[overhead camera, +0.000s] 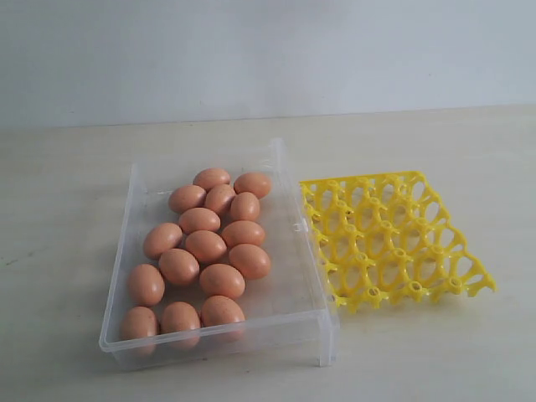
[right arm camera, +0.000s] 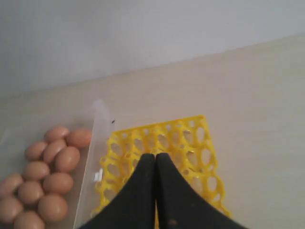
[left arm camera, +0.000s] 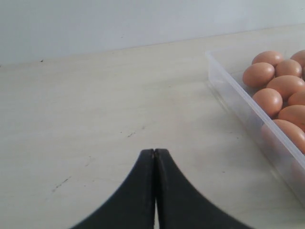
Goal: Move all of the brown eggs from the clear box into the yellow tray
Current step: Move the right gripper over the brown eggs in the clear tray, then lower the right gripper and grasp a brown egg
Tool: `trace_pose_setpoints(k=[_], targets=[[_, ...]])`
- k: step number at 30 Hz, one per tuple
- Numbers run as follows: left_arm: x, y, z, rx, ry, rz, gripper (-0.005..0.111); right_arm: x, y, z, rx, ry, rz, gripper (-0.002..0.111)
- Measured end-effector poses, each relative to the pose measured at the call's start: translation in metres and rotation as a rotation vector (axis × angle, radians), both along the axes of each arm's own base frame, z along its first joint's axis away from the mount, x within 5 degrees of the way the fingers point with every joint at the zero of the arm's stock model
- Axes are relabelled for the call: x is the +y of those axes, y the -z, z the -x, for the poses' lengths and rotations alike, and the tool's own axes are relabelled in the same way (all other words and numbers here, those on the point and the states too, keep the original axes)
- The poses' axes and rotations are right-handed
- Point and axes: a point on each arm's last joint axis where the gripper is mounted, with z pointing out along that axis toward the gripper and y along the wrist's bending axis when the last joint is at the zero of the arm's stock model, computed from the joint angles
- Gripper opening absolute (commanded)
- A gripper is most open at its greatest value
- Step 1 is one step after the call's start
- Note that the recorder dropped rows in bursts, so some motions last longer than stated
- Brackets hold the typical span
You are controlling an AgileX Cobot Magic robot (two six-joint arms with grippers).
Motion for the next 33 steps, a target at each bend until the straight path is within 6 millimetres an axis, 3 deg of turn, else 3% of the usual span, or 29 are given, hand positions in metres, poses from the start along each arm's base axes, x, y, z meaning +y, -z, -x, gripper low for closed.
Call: trace_pose_setpoints(k=[3, 9, 18, 25, 33], targets=[[0.000, 0.000, 0.000, 0.000, 0.000, 0.000, 0.000, 0.039, -0.014, -0.037, 0.067, -0.235, 0.161, 0.000], [0.000, 0.000, 0.000, 0.000, 0.000, 0.000, 0.000, 0.105, -0.008, -0.089, 0.206, -0.505, 0.335, 0.000], [0.000, 0.000, 0.000, 0.000, 0.000, 0.000, 0.000, 0.198, 0.014, -0.138, 0.445, -0.873, 0.406, 0.000], [0.000, 0.000, 0.000, 0.000, 0.000, 0.000, 0.000, 0.240, 0.041, -0.164, 0.589, -0.992, 0.445, 0.014], [0.000, 0.000, 0.000, -0.002, 0.000, 0.000, 0.000, 0.273, 0.075, -0.188, 0.706, -1.063, 0.415, 0.048]])
